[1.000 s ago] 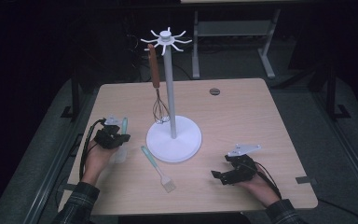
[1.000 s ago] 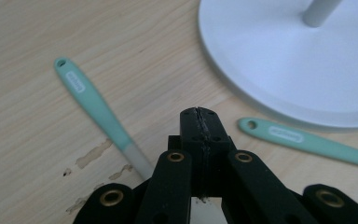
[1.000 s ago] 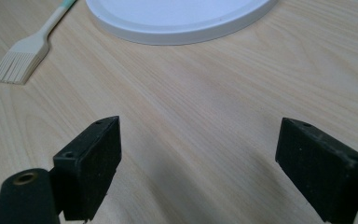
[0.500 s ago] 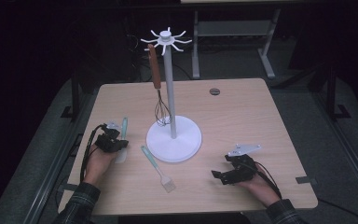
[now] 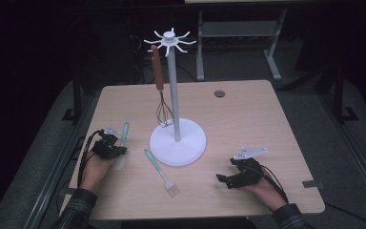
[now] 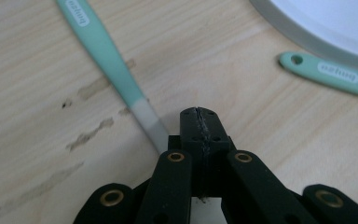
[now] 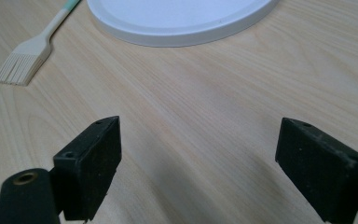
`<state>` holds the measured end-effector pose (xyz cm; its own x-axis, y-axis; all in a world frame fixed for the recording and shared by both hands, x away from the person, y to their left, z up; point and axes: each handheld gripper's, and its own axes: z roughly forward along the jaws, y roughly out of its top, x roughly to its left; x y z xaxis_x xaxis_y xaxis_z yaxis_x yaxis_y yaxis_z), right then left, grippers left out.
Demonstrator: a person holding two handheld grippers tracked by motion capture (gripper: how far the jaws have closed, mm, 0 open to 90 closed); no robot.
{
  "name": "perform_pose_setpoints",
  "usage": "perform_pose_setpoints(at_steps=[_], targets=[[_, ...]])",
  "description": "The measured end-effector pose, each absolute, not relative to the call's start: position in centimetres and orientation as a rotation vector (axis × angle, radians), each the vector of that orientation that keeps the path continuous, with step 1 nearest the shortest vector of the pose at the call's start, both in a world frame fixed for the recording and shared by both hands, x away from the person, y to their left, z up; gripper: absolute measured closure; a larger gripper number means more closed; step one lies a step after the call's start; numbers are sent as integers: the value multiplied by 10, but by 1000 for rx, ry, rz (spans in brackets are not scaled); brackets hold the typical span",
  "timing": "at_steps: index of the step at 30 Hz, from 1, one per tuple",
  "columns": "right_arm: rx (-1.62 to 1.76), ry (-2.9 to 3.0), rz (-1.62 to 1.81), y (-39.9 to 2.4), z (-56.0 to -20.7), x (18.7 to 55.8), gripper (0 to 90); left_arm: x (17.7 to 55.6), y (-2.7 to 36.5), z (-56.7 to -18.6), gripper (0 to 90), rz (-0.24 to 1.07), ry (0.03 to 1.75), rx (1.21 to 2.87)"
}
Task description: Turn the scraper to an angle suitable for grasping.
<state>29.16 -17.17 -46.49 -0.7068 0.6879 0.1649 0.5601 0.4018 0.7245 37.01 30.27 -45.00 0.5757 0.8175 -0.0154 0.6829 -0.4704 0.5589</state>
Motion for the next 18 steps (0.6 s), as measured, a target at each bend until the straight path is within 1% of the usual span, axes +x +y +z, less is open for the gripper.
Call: perform_pose_setpoints(at_steps=[9, 12, 16, 18], targets=[[1114, 2495, 1190, -171, -465, 292, 144, 358, 317, -449, 900, 324, 1222, 2263], [1116, 2495, 1190, -171, -465, 292, 144, 362, 319, -445, 900, 338, 1235, 2231], [1125, 2494, 1189, -171, -466, 293, 144, 376, 324, -440, 900, 392, 1264, 2187], [1122, 2497, 1188, -171, -466, 293, 144, 385, 326, -439, 900, 411, 1270, 2192]])
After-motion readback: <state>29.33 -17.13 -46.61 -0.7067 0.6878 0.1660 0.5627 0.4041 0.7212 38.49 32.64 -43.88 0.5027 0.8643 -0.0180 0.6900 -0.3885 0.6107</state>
